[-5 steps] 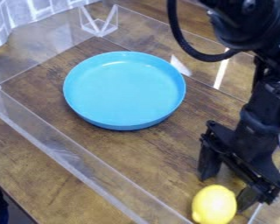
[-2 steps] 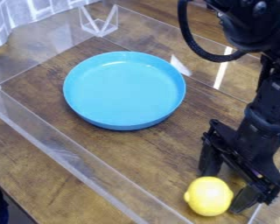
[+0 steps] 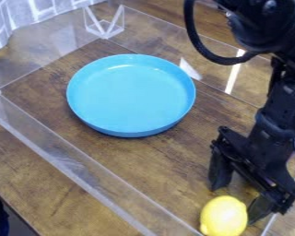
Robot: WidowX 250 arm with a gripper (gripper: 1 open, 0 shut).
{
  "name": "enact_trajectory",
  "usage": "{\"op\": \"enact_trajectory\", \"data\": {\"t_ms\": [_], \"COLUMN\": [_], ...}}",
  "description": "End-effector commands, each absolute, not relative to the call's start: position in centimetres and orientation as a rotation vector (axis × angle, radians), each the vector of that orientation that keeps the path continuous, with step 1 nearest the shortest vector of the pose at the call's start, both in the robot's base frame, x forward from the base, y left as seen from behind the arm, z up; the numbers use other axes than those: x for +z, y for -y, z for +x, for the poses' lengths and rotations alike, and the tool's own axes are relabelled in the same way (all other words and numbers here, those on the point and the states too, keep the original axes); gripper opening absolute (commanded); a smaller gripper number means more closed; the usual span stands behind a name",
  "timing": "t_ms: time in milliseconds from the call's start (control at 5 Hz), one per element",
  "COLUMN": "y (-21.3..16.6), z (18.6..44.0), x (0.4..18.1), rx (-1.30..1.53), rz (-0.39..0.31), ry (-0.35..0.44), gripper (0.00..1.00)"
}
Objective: Put the lemon on the blue tray
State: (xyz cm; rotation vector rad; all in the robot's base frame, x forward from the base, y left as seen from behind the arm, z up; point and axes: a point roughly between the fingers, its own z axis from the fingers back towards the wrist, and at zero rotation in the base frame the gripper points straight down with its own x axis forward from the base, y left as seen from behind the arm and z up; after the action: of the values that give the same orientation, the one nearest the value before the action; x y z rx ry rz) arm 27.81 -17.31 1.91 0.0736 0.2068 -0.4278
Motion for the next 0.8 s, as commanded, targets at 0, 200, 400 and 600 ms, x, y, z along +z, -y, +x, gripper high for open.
{"op": "enact_trajectory", "data": {"t_ms": [0,200,400,600], "y": [16.2,16.9,17.4,17.5], "z": [27.2,27.9,27.9,27.4], "x": [1.8,1.9,2.2,2.4], "rx": [-0.359,-0.374,-0.332,-0.344], "rz": [0.072,0.078,0.08,0.089], "ry": [-0.239,-0.257,-0.27,-0.28], "gripper": [1.0,1.0,1.0,1.0]}}
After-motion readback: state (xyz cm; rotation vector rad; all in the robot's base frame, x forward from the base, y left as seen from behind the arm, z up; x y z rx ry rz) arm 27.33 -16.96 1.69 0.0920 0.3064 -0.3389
